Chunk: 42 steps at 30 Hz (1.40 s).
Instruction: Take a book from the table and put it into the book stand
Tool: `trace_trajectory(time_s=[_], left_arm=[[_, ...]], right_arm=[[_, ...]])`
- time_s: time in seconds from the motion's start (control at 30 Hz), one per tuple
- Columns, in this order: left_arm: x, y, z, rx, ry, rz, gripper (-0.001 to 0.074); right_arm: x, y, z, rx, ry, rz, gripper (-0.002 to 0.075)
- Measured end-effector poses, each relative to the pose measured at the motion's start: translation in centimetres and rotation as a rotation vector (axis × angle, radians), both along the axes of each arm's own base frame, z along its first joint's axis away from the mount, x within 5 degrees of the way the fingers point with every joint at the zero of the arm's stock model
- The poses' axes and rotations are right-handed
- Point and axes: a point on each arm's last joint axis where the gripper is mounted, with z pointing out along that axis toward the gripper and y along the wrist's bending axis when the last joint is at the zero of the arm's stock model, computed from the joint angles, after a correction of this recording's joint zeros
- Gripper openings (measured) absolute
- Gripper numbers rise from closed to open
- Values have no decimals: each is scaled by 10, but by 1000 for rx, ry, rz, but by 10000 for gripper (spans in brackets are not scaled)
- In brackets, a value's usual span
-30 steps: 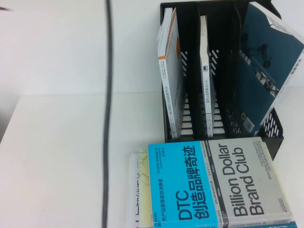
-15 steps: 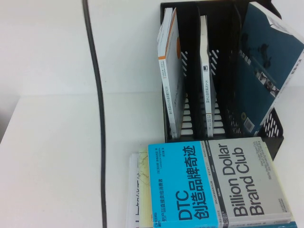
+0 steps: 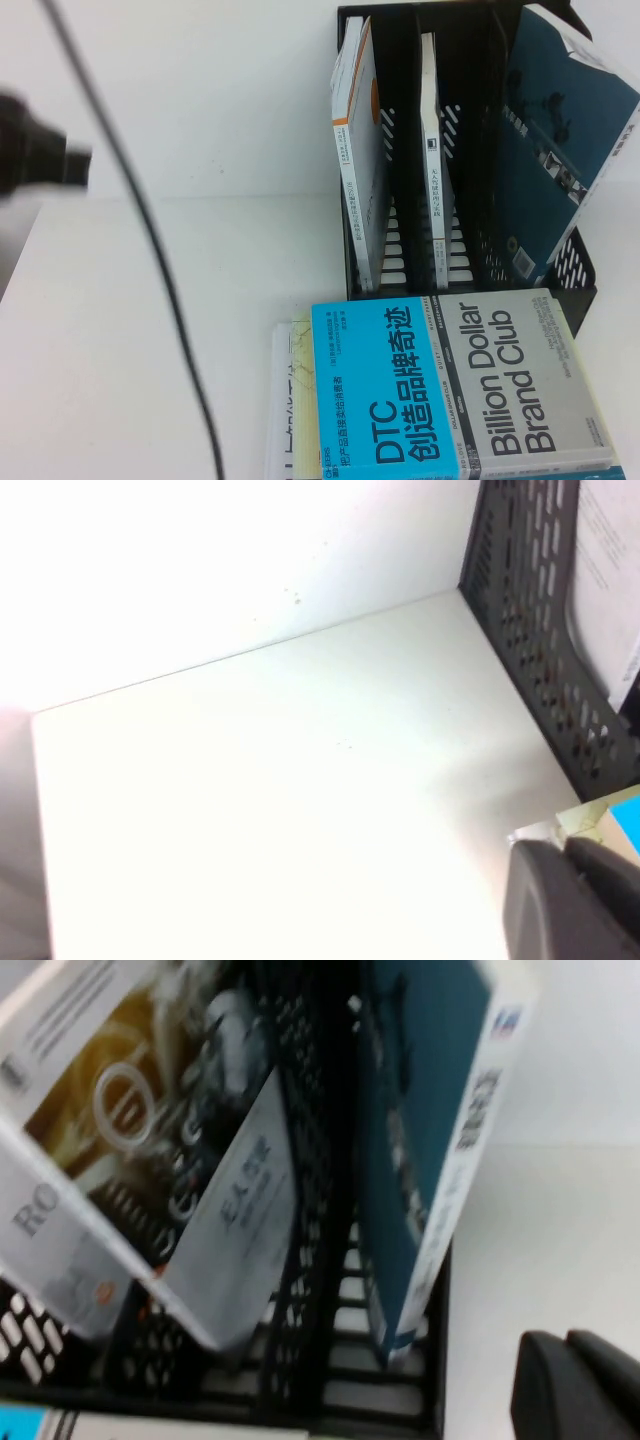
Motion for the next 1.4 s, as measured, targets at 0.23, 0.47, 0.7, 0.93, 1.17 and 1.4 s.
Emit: trace_trajectory(time_s=[0.23, 0.47, 0.7, 0.93, 1.17, 1.4], left_arm=[[-33, 10, -52, -65, -91, -23, -1], [-38, 9, -89, -147, -98, -15, -1], [-30, 3, -120, -275, -240, -18, -1], [-30, 4, -137, -288, -282, -20, -1], [-29, 4, -134, -302, -309, -20, -2], [-29, 4, -134, -307, -314, -19, -2]], right_arm=[[-46, 20, -5, -18, -77, 82, 6], [-104, 23, 4, -37, -193, 172, 6], [-157, 24, -19, -19, -240, 229, 6], [-179, 23, -45, -19, -256, 238, 6], [-180, 23, -51, -18, -241, 243, 6], [-180, 23, -51, -17, -240, 245, 6]])
